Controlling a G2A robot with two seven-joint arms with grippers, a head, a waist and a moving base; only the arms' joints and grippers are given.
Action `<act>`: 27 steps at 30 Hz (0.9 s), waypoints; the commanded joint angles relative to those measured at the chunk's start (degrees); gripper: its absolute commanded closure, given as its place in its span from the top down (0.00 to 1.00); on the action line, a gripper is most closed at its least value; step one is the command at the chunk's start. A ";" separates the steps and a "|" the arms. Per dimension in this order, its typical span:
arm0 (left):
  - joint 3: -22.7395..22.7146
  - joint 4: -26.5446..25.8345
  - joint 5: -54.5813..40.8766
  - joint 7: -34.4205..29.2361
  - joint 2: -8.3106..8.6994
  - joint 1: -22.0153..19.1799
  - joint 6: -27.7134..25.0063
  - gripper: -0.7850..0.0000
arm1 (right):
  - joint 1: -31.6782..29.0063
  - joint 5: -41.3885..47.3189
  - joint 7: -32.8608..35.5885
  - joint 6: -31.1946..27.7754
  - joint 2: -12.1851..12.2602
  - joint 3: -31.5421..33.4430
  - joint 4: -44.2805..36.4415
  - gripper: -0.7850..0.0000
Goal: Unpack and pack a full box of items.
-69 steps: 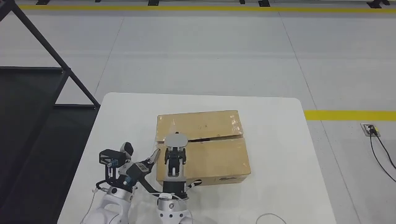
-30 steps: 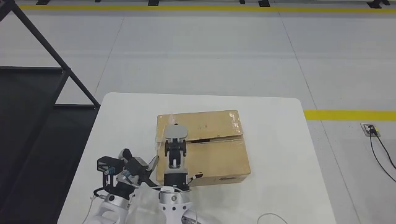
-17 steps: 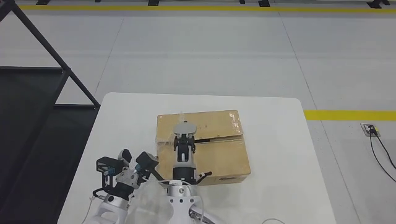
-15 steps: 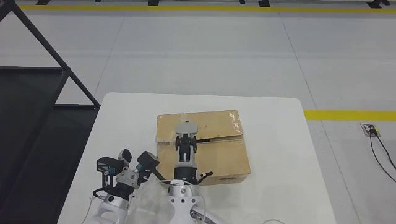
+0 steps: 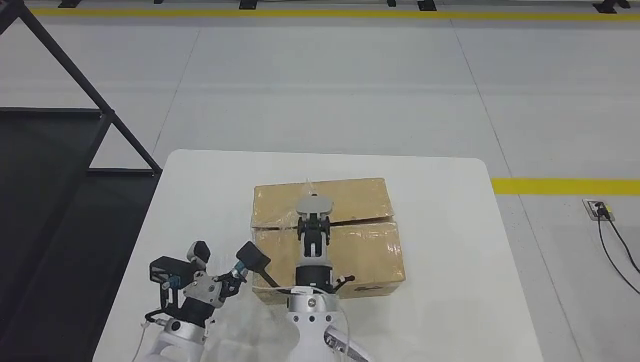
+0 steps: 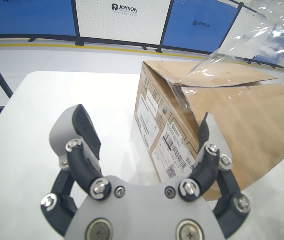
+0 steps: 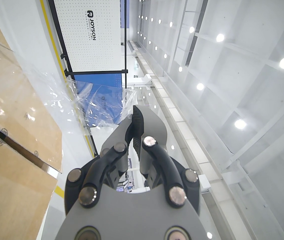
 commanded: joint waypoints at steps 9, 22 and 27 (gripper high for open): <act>-0.78 -2.82 -0.62 0.02 0.06 1.05 0.35 1.00 | -2.36 0.00 -3.09 -2.69 0.82 3.56 -1.98 0.00; -2.13 -5.89 -8.47 -4.92 0.04 0.82 -0.26 1.00 | -6.32 2.50 -6.67 -4.37 1.44 7.66 -5.29 0.00; -2.31 -5.34 -10.12 -5.13 0.02 1.13 -0.56 1.00 | -6.32 2.50 -6.67 -4.37 1.44 7.66 -5.29 0.00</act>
